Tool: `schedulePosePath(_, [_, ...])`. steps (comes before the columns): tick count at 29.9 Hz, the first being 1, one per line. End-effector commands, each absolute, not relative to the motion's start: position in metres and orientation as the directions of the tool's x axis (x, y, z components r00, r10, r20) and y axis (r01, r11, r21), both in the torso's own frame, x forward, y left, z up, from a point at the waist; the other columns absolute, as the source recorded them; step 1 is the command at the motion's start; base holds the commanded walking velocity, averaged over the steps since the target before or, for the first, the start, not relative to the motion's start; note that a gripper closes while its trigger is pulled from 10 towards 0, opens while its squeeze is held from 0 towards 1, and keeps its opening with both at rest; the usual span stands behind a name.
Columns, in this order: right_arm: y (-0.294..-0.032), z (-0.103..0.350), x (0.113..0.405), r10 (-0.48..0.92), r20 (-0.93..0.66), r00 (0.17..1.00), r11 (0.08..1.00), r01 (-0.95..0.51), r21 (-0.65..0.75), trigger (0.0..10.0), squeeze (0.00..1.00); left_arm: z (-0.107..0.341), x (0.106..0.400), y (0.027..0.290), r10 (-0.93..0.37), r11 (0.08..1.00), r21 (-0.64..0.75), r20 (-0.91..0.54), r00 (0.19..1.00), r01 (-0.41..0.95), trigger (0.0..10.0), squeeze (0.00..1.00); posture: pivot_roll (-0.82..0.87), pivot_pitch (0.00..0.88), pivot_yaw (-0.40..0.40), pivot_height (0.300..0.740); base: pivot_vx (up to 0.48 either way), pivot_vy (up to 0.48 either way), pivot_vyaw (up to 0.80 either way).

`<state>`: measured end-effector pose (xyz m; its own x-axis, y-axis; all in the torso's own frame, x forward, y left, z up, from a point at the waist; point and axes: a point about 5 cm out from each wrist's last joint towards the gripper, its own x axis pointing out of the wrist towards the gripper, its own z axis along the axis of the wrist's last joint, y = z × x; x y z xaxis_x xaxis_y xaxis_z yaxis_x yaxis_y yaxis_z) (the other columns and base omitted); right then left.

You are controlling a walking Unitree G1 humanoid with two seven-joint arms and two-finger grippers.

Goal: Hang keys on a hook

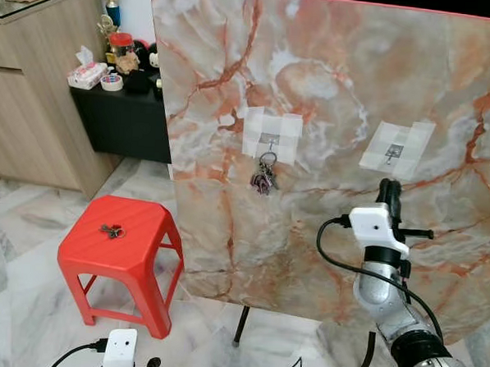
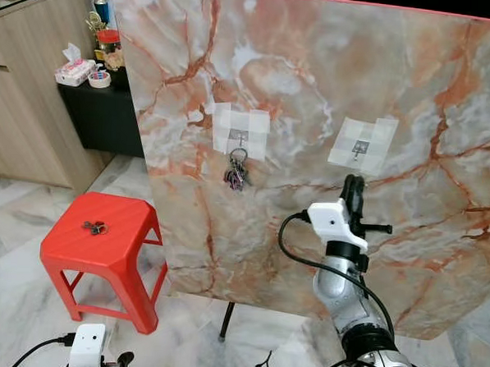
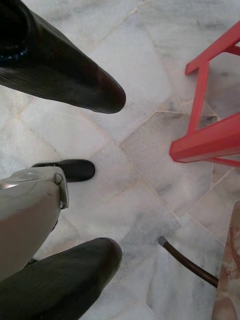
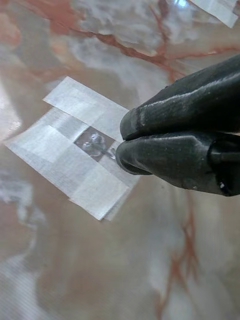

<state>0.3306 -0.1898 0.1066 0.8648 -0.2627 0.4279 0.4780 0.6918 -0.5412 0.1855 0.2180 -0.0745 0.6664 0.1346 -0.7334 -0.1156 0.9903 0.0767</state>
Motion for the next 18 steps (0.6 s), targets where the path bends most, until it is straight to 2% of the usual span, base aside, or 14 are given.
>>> schedulePosePath(1, [-0.191,0.113,0.335,-0.275,0.447,0.851,0.680,0.501,-0.536,10.0,0.00,-0.075,0.184,0.218,0.134,0.990,0.074,-0.734,0.666,-0.118,10.0,0.00,-0.02,0.000,-0.053,0.740,0.000,0.000,0.00])
schedulePosePath(18, [-0.189,0.129,0.355,-0.280,0.432,0.858,0.642,0.501,-0.580,10.0,0.00,-0.076,0.183,0.216,0.132,0.990,0.068,-0.738,0.662,-0.123,10.0,0.00,-0.02,0.000,-0.055,0.740,0.000,0.000,0.00])
